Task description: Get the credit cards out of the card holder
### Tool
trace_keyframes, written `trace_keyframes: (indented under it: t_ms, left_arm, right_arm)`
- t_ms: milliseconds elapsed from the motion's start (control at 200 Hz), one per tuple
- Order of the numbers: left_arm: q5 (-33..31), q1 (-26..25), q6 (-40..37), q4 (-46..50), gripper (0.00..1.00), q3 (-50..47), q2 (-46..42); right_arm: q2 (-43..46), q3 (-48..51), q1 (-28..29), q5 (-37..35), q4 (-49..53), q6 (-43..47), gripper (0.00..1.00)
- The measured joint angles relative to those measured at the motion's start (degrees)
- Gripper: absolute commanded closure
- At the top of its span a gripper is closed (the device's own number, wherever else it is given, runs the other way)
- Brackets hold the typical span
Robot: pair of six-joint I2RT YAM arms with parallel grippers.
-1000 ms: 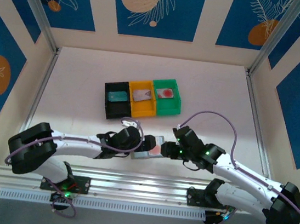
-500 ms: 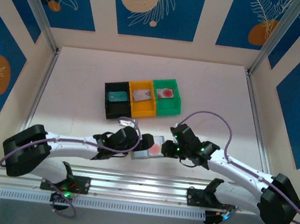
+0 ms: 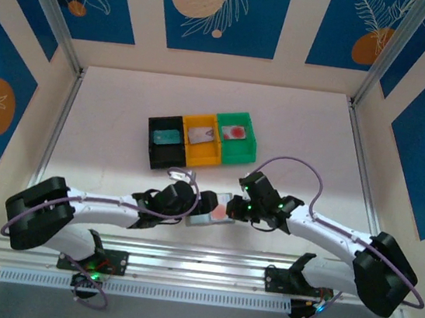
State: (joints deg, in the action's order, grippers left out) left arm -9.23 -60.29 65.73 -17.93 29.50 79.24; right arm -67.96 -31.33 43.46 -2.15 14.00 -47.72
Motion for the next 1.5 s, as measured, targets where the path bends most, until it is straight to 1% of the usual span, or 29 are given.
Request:
trace_keyframes:
  t_ms: [470,1120,1500]
  left_arm:
    - [0.2,-0.5,0.0,-1.4,0.17,0.0,1.5]
    - [0.6,-1.0,0.0,-3.3,0.31,0.0,4.0]
    - [1.5,-1.0,0.0,-5.2,0.35,0.1,5.8]
  right_arm:
    - [-5.9,-0.1,-1.7,1.4,-3.0,0.1,1.00]
    - [-10.8,-0.1,-2.6,2.8,-7.2,0.7,1.00]
    - [-12.2,0.0,-3.3,3.2,-9.4,0.7,1.00]
